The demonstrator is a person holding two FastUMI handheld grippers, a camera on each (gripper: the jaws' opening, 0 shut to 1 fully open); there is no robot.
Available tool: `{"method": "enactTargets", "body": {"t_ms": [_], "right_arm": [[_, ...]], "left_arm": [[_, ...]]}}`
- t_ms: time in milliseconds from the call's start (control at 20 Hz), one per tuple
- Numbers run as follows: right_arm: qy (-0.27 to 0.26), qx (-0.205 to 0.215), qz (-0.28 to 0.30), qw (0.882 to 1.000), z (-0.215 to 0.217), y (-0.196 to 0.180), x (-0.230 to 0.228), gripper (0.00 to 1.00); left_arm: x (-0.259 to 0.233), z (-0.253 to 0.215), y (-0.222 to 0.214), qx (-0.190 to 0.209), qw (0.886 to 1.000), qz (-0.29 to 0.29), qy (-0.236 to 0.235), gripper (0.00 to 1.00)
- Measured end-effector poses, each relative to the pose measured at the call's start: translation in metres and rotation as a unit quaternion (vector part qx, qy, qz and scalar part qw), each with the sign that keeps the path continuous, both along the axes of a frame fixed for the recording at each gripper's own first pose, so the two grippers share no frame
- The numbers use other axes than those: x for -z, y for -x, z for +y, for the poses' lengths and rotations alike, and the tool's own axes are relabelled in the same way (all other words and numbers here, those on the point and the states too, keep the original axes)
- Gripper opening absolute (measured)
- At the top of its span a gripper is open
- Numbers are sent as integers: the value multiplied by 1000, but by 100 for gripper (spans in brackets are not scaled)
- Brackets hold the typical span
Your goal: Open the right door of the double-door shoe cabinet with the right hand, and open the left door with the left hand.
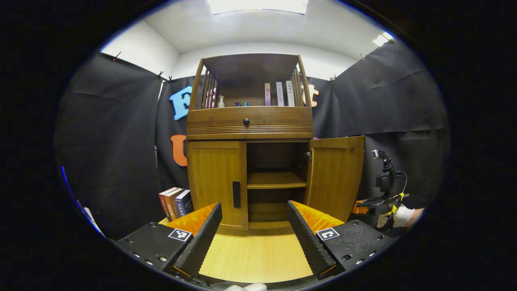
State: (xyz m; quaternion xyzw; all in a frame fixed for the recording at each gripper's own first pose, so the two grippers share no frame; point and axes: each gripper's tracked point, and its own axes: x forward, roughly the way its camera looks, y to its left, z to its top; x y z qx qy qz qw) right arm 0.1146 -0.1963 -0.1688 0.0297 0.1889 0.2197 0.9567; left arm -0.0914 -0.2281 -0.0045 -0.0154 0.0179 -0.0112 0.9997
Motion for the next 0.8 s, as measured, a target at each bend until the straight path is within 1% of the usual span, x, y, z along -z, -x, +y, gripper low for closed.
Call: {"method": "enactTargets", "body": {"t_ms": [50,100,150,200,250,350,400,450,550,650,700,750,800], "right_arm": [[4,-9,-3,1000,0,0,-1,4],[11,-15,-8,1000,0,1,-1,4],[16,-24,-12,1000,1,2,-1,4],[18,-35,-17,999,2,4,0,5],[16,-44,-20,999,2,7,-1,8],[13,-47,-21,999,-10,20,0,17],[17,-39,-24,999,-18,25,1,27],[14,-34,-28,999,-26,33,-3,34],[14,-20,-32,999,-33,48,-12,60],[12,-3,-47,999,-37,65,-32,87],[9,7,-56,998,-36,73,-43,89],[5,20,-61,998,-34,80,-53,88],[-1,31,-65,997,-30,88,-61,88]], "left_arm": [[-2,-2,2,-5,1000,-1,-3,96],[-2,-2,3,-11,1000,0,-6,100],[-3,-3,4,-16,1000,3,-9,96],[-3,-4,6,-19,1000,5,-13,96],[-4,-5,7,-22,1000,8,-16,96],[-4,-5,6,-24,999,13,-21,96],[-4,-3,6,-26,999,14,-25,96],[-4,0,5,-28,999,15,-28,96],[-4,3,3,-28,999,17,-31,96],[-2,9,-5,-28,999,18,-32,96],[0,15,-13,-27,999,20,-33,96],[0,21,-19,-28,999,19,-35,96],[-1,29,-25,-29,999,15,-38,96]]}}
